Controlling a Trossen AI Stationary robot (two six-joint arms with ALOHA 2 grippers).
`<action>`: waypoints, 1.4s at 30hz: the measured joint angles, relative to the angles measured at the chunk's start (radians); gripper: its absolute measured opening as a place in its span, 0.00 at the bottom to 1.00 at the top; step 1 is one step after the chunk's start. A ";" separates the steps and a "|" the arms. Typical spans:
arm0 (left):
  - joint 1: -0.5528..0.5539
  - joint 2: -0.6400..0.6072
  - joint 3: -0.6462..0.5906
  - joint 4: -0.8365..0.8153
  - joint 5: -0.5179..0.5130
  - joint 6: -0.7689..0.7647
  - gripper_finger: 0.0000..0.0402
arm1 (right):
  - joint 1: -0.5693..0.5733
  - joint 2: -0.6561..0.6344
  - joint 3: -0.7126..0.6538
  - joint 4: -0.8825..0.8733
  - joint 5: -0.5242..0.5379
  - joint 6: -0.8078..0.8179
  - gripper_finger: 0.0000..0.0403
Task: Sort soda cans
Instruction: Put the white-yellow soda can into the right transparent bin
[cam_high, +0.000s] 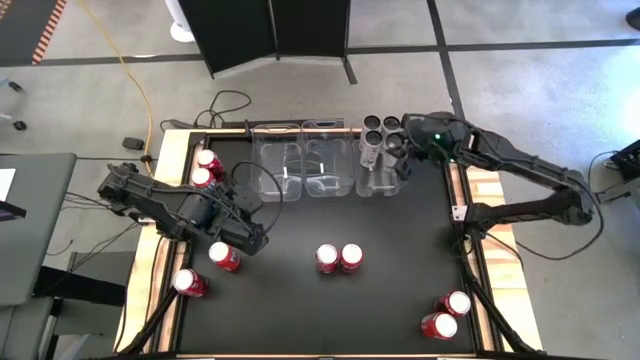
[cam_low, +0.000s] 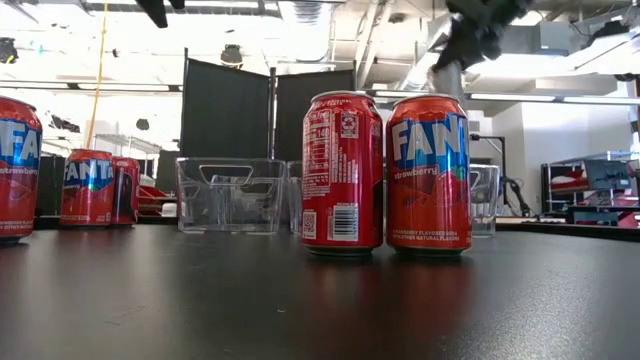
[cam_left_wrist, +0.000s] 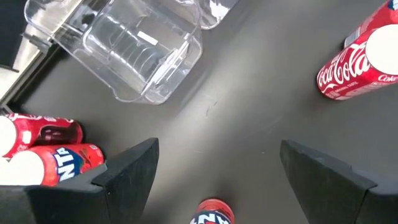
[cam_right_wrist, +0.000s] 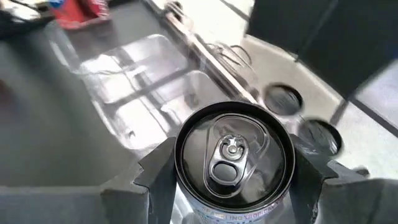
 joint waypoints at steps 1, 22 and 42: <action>0.000 0.000 0.000 0.000 -0.001 -0.011 0.82 | -0.014 -0.022 -0.039 0.032 -0.003 0.000 0.56; 0.063 0.000 0.000 0.026 0.034 -0.058 0.82 | -0.281 0.088 -0.404 0.547 -0.099 -0.030 0.56; 0.098 0.000 0.000 0.026 0.033 -0.005 0.82 | -0.336 0.149 -0.404 0.603 -0.147 -0.025 0.72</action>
